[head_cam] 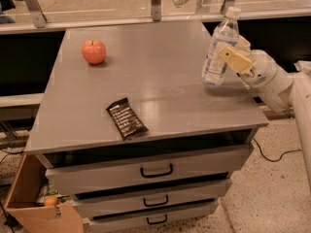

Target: Place blue plastic bottle upright

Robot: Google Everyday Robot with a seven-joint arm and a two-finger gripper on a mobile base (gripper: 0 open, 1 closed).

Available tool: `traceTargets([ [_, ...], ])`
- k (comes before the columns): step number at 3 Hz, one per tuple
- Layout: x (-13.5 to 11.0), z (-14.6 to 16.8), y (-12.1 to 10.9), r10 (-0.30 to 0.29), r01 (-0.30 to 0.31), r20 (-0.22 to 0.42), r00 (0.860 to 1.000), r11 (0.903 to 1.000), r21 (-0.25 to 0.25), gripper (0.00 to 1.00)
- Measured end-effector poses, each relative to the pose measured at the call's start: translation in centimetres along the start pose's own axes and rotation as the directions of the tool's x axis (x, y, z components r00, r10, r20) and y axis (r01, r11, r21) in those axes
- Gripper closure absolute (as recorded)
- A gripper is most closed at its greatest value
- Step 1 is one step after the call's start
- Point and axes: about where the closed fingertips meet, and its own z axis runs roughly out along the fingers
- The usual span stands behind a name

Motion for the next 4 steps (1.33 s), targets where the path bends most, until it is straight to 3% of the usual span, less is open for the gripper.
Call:
traceTargets([
  [2, -1.3, -2.7, 1.0, 0.032, -0.034, -0.043, 0.999, 0.9983, -0.048, 1.00],
  [4, -2.4, -5.1, 2.1, -0.002, -0.006, -0.083, 0.997, 0.9958, -0.091, 1.00],
])
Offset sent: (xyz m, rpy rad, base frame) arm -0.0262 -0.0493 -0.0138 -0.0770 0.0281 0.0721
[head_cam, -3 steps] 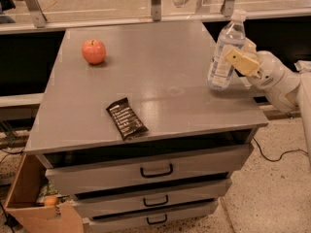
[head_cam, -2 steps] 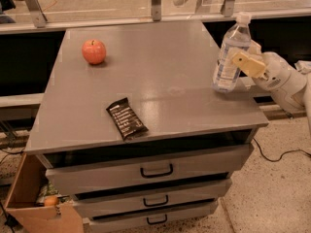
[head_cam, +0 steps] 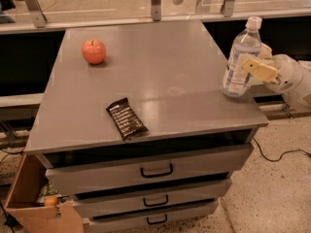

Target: Place blue plastic bottle upright

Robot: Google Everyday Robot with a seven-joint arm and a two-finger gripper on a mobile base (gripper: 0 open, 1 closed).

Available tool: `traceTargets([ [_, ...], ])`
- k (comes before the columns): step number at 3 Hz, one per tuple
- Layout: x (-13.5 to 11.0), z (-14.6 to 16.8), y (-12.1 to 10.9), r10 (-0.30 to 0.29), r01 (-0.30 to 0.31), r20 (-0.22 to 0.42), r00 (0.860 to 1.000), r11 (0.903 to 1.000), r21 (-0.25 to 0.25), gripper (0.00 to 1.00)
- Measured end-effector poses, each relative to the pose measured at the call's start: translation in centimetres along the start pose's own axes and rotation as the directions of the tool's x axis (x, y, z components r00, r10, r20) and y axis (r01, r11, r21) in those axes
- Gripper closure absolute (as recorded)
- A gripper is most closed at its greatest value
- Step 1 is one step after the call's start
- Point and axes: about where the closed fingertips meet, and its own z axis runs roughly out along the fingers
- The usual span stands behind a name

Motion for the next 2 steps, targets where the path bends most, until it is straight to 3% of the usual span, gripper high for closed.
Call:
traceTargets([
  [1, 0.02, -0.17, 0.43, -0.026, 0.026, -0.016, 1.000, 0.9995, -0.016, 0.85],
  [2, 0.51, -0.28, 0.87, -0.030, 0.030, -0.017, 0.999, 0.9993, -0.020, 0.63],
])
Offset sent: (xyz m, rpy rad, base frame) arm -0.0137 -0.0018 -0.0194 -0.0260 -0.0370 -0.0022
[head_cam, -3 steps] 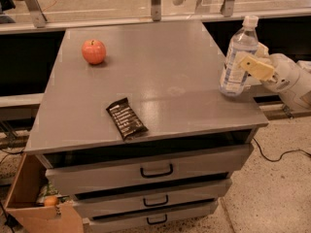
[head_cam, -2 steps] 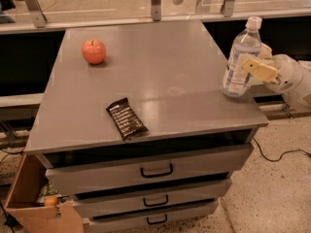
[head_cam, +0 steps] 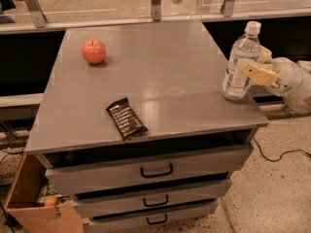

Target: Place blue plastic bottle upright

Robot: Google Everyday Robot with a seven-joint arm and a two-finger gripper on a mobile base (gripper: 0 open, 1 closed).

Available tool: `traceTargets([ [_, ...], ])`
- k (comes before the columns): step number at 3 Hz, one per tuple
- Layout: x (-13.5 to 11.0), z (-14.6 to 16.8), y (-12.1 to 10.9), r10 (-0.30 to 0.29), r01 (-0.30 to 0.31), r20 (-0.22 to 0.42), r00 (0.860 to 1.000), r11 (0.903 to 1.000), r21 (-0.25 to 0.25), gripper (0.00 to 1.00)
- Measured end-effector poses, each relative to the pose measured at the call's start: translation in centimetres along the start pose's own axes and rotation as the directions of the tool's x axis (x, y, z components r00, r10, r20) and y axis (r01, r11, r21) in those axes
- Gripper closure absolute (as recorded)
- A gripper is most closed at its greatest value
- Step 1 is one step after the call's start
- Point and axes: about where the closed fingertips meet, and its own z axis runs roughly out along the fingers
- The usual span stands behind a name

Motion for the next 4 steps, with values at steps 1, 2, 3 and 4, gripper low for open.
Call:
traceTargets([
  [1, 0.62, -0.24, 0.47, 0.005, -0.005, 0.004, 1.000, 1.0000, 0.004, 0.39],
  [2, 1.24, -0.32, 0.77, 0.009, -0.009, 0.016, 1.000, 0.9999, 0.005, 0.15],
  [3, 1.13, -0.43, 0.87, 0.010, -0.010, 0.014, 1.000, 0.9999, 0.005, 0.00],
  [4, 0.85, -0.54, 0.88, 0.008, -0.008, 0.009, 1.000, 0.9999, 0.008, 0.00],
])
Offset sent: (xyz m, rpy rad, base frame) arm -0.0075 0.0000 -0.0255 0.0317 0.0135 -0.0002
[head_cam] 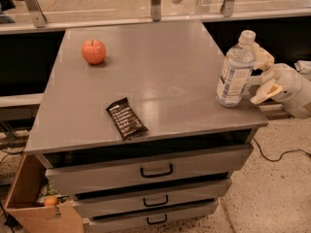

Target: Place blue plastic bottle upright

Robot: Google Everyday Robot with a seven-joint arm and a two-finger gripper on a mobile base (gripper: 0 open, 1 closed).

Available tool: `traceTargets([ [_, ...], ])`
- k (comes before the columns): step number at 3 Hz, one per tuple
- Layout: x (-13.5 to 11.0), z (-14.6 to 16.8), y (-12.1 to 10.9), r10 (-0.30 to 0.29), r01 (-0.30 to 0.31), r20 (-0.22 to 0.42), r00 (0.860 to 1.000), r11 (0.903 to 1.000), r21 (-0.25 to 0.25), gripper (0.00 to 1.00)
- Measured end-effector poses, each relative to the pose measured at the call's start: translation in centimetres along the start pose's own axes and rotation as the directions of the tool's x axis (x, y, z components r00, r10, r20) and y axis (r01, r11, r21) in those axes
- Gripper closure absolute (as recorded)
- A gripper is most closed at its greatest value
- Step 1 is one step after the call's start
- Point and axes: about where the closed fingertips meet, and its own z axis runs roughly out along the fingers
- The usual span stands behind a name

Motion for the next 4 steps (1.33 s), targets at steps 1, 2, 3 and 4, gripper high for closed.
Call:
traceTargets([
  [1, -0.9, -0.1, -0.1, -0.007, 0.007, -0.014, 1.000, 1.0000, 0.000, 0.00],
  [2, -2.4, -0.5, 0.0, -0.016, 0.016, -0.040, 0.999, 0.9999, 0.003, 0.00],
  [3, -4.6, -1.4, 0.5, -0.025, 0.027, -0.085, 0.996, 0.9995, 0.015, 0.00],
  [4, -7.7, -3.0, 1.5, -0.019, 0.027, -0.180, 0.983, 0.9988, 0.040, 0.00],
])
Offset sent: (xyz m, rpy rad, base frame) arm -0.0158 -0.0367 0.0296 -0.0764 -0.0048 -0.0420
